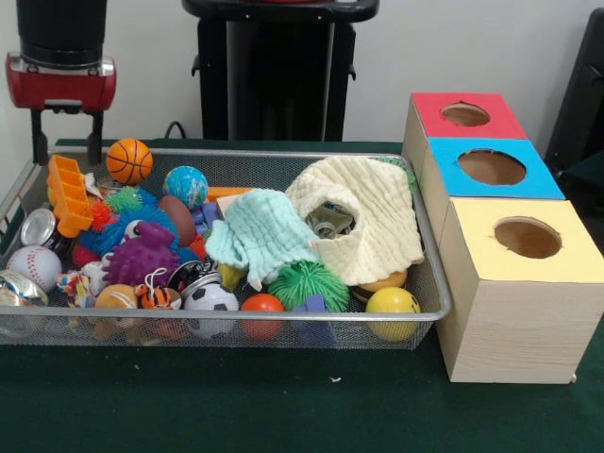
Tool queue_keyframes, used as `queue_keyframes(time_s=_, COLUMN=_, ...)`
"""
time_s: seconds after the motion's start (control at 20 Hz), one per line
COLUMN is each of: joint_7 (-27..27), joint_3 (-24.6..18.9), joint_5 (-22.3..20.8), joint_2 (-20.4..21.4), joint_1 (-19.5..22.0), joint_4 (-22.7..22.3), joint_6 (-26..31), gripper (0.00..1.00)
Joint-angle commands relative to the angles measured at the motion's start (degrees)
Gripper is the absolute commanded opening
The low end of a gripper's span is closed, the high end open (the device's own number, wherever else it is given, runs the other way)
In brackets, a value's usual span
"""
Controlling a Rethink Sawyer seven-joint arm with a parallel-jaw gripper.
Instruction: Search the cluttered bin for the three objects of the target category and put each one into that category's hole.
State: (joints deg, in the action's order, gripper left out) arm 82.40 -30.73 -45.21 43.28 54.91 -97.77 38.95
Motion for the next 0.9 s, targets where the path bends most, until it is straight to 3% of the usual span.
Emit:
queue_keyframes(time_s=0.05, joint_7=-14.5, joint_3=0.1, joint_5=-6.4, joint_2=-5.3, joint_1=0.7, joint_4=5.2, joint_6=3.2, gripper=1.0)
queue_keyframes(time_s=0.2, joint_7=-13.2, joint_3=0.7, joint_5=-7.7, joint_2=-6.2, joint_1=0.5, joint_4=5.6, joint_6=2.4, gripper=1.0)
queue_keyframes(time_s=0.45, joint_7=-8.5, joint_3=1.4, joint_5=-6.4, joint_2=-7.4, joint_1=0.4, joint_4=5.3, joint_6=2.4, gripper=1.0)
queue_keyframes(time_s=0.75, joint_7=-3.0, joint_3=2.4, joint_5=-0.9, joint_2=-9.5, joint_1=0.8, joint_4=3.9, joint_6=5.3, gripper=1.0)
queue_keyframes(time_s=0.9, joint_7=-2.2, joint_3=1.8, joint_5=4.0, joint_2=-10.3, joint_1=1.7, joint_4=3.0, joint_6=8.7, gripper=1.0)
